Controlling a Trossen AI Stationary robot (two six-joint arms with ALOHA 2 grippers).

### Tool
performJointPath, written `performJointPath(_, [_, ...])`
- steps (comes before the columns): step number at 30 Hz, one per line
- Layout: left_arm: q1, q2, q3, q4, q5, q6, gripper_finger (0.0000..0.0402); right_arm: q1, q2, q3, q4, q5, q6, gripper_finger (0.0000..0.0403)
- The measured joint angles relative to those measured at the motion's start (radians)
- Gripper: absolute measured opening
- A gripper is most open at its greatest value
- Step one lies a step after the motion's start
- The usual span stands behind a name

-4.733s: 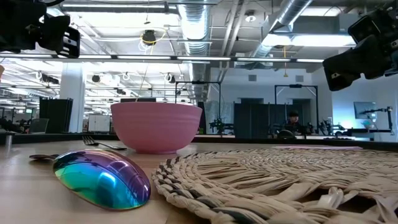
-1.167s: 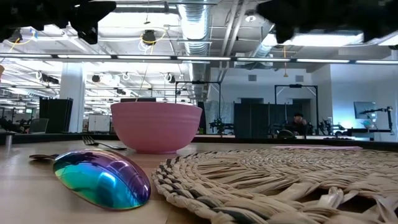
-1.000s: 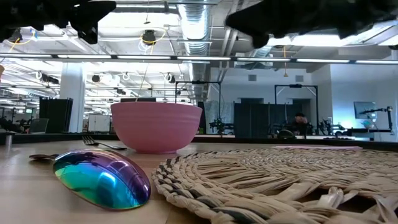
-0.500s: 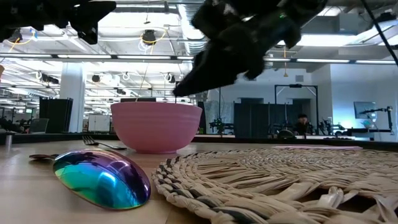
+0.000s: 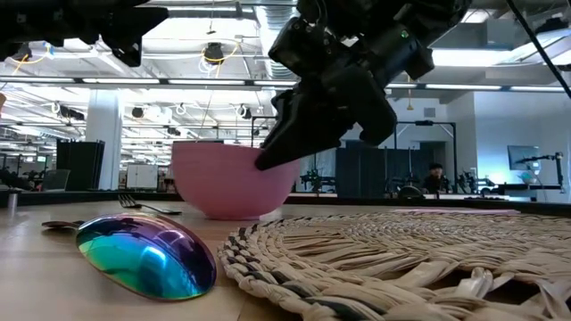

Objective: Pick & Place Utensil
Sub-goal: Put the pink bowl on the brown mat

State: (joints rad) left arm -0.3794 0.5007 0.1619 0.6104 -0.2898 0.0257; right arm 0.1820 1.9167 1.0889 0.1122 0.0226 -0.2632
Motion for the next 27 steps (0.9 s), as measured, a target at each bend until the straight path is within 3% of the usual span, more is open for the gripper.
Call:
performJointPath(4, [0.0,0.0,0.0,0.001,-0.001,0.0,0.015,-0.008,-0.001,0.0,-0.003,0.002,-0.001,0.0009])
performJointPath(14, [0.0,0.0,0.0,0.001,-0.002,0.0,0.015,0.0,-0.001,0.044,-0.057,0.002,-0.003,0.0008])
performJointPath(22, [0.0,0.0,0.0,0.001,-0.002,0.0,0.015,0.03,-0.001,0.19,-0.352,0.006,0.018,0.0005])
performJointPath(27, [0.0,0.0,0.0,0.002,-0.002,-0.004,0.015,0.068,-0.003,0.307,-0.542,0.066,0.07,0.0011])
